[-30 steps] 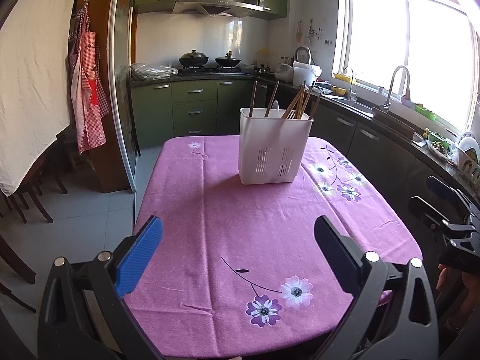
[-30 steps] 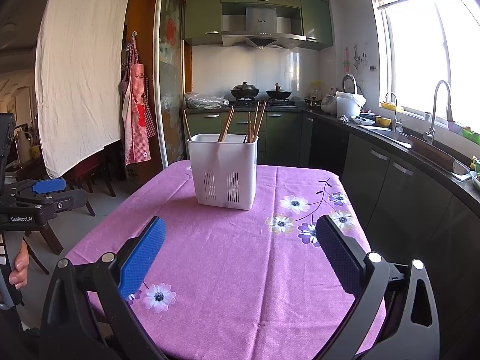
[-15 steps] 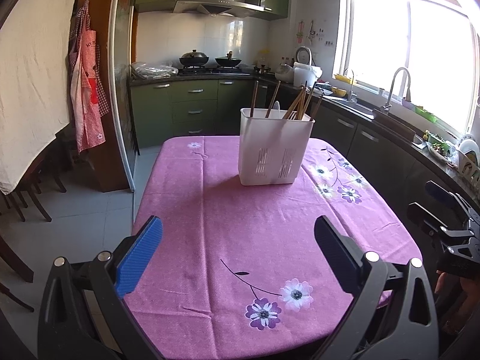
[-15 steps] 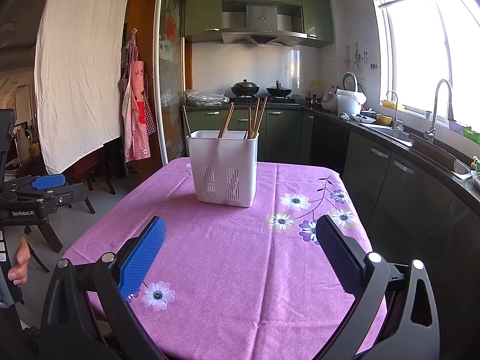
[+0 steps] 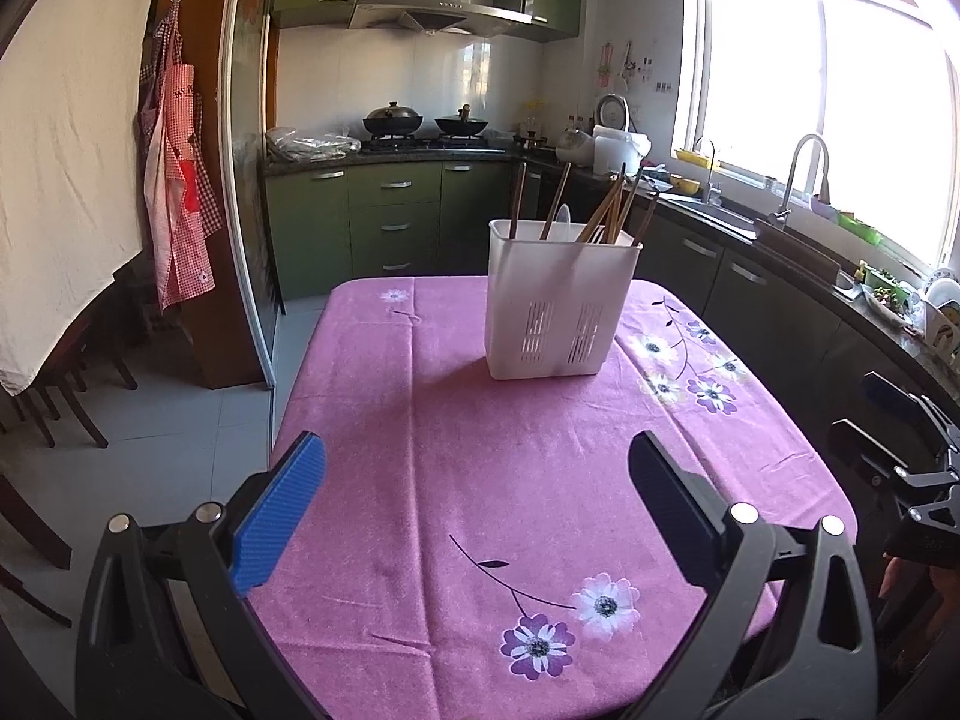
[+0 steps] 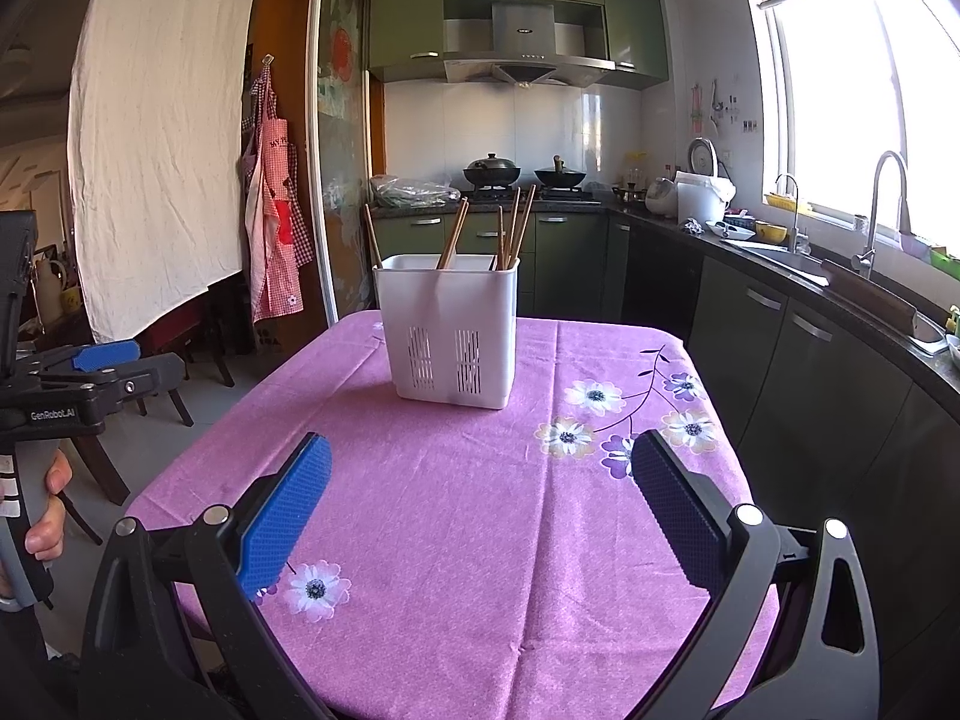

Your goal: Organize utensils

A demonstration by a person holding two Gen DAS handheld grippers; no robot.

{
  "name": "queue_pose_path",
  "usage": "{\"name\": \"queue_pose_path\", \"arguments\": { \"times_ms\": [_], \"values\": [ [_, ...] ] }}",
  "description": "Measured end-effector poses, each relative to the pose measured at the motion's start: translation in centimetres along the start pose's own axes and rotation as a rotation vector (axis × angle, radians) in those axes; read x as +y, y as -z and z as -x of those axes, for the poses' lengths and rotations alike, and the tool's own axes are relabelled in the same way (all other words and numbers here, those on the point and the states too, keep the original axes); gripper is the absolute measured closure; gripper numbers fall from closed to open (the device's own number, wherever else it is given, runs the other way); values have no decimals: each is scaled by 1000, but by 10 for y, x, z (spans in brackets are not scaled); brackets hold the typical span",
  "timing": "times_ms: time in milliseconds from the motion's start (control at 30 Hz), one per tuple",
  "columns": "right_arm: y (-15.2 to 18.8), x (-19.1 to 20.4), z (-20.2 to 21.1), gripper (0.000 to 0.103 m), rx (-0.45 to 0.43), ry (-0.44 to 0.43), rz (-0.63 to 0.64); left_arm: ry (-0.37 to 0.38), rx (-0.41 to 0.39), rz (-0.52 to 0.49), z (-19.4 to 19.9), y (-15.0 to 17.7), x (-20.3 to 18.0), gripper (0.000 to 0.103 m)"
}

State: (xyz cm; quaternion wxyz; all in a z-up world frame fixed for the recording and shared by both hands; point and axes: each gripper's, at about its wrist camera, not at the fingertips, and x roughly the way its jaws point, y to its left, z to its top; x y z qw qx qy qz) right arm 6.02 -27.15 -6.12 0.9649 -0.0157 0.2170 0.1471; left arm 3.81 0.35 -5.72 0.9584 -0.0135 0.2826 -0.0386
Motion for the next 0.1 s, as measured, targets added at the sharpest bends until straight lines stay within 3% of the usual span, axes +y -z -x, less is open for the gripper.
{"name": "queue_pose_path", "arguments": {
  "times_ms": [100],
  "values": [
    [-1, -2, -5, 4, 8, 4, -2, 16, 23, -22, -16, -3, 0, 7]
  ]
}}
